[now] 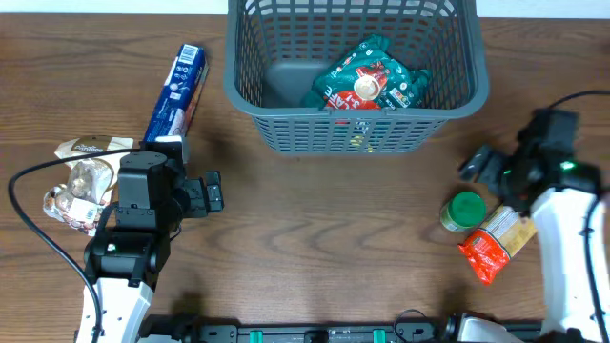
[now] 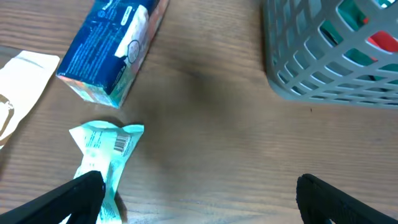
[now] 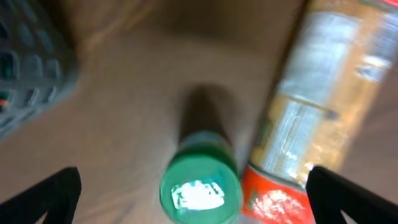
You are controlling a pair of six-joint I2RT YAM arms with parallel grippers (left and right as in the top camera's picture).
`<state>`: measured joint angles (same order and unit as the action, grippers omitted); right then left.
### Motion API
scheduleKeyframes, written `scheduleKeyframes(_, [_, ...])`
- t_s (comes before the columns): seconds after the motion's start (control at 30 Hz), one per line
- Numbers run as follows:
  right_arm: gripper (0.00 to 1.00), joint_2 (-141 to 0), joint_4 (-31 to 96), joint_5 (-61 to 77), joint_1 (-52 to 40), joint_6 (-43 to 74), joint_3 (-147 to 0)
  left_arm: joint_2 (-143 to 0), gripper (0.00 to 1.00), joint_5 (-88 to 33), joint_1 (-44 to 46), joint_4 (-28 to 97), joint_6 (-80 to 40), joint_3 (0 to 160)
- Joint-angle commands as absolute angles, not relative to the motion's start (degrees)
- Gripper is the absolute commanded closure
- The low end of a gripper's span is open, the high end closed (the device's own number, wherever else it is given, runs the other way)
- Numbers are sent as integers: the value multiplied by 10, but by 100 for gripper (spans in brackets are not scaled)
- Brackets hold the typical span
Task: Pack container
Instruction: 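Move the right gripper down to the green-capped jar and grasp it, then carry the jar with the right gripper and release it into the basket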
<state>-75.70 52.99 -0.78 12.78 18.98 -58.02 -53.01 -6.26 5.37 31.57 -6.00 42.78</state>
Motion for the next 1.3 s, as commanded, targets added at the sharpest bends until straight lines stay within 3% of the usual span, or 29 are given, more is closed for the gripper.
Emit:
scheduleKeyframes(0.0, [1, -753, 478, -6, 104, 208, -528, -531, 2, -69, 54, 317, -63, 441])
scheduleKeyframes(0.63, [3, -753, 321, -6, 97, 227, -352, -531, 1, -69, 55, 318, -63, 441])
scheduleKeyframes(1.07, [53, -753, 300, -6, 97, 227, -347, -531, 1, -69, 54, 321, -63, 441])
scheduleKeyframes(1.27, [97, -753, 278, -6, 97, 227, -352, -531, 1, -69, 54, 321, -63, 441])
